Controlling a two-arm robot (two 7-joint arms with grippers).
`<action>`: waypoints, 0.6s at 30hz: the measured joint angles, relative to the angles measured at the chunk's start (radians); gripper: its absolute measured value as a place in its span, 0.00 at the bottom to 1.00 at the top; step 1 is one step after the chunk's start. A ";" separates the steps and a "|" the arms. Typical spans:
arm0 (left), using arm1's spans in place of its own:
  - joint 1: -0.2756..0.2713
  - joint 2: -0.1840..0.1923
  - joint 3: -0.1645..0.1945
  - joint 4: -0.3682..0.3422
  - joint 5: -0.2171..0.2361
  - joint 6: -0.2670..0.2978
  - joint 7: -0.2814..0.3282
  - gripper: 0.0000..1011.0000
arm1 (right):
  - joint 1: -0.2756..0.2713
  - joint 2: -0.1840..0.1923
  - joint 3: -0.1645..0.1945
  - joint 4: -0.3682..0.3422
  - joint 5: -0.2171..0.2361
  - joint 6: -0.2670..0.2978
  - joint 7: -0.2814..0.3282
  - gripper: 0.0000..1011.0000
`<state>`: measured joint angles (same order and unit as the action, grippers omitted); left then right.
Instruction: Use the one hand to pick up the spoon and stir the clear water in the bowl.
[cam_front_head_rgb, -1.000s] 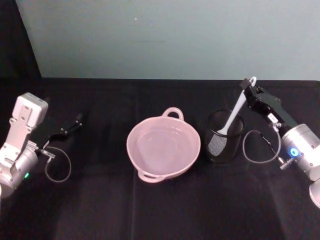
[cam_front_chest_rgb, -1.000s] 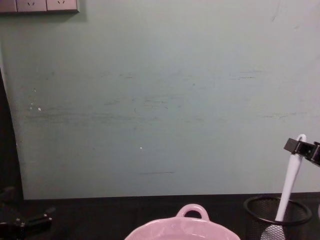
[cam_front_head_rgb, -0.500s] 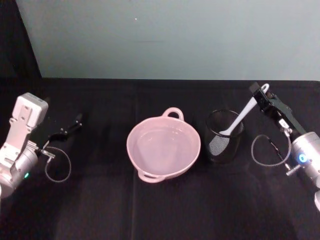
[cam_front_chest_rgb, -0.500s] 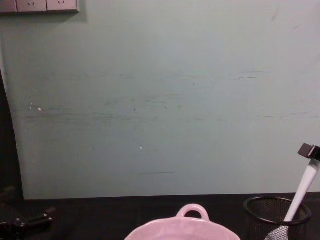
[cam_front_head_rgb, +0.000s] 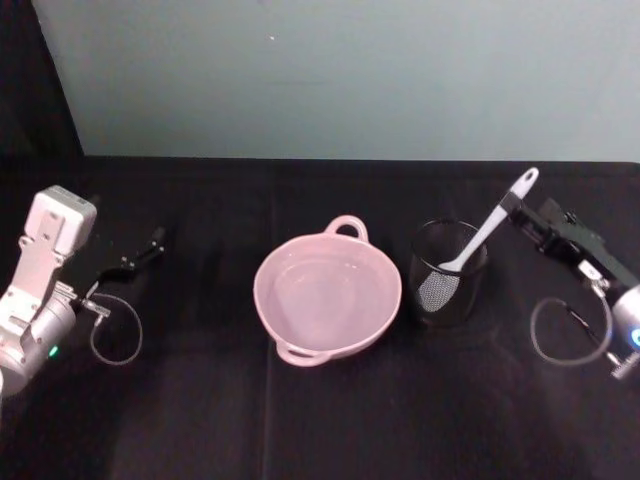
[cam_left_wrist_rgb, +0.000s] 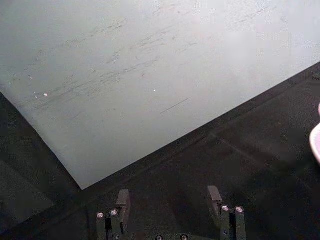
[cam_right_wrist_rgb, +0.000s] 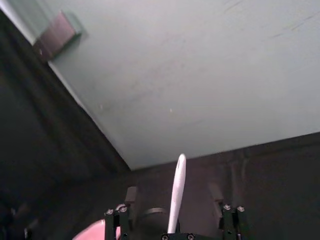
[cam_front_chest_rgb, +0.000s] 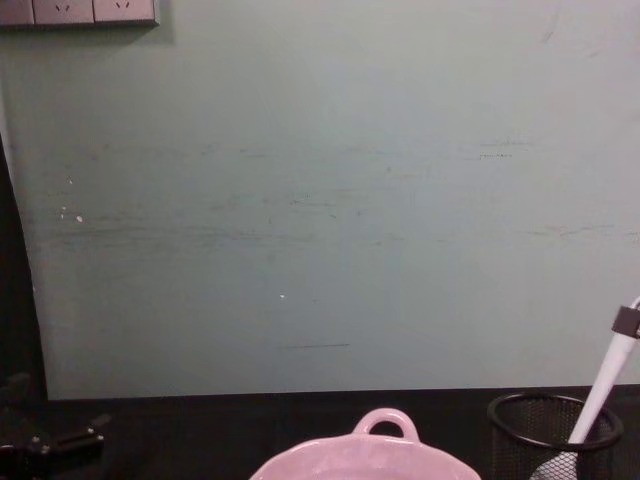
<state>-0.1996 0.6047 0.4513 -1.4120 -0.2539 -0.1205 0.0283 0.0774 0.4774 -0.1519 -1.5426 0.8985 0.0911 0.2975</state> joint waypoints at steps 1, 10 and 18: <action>0.000 0.000 0.000 0.000 0.000 0.000 0.000 1.00 | -0.010 0.015 0.000 -0.017 -0.002 0.011 -0.007 0.90; 0.000 0.000 0.000 0.000 0.000 0.000 0.000 1.00 | -0.112 0.196 0.012 -0.169 -0.099 0.141 -0.115 0.99; 0.000 0.000 0.000 0.000 0.000 0.000 0.000 1.00 | -0.066 0.238 -0.061 -0.129 -0.272 0.177 -0.166 0.99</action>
<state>-0.1995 0.6047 0.4514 -1.4120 -0.2539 -0.1205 0.0283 0.0119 0.7152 -0.2129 -1.6713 0.6266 0.2680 0.1320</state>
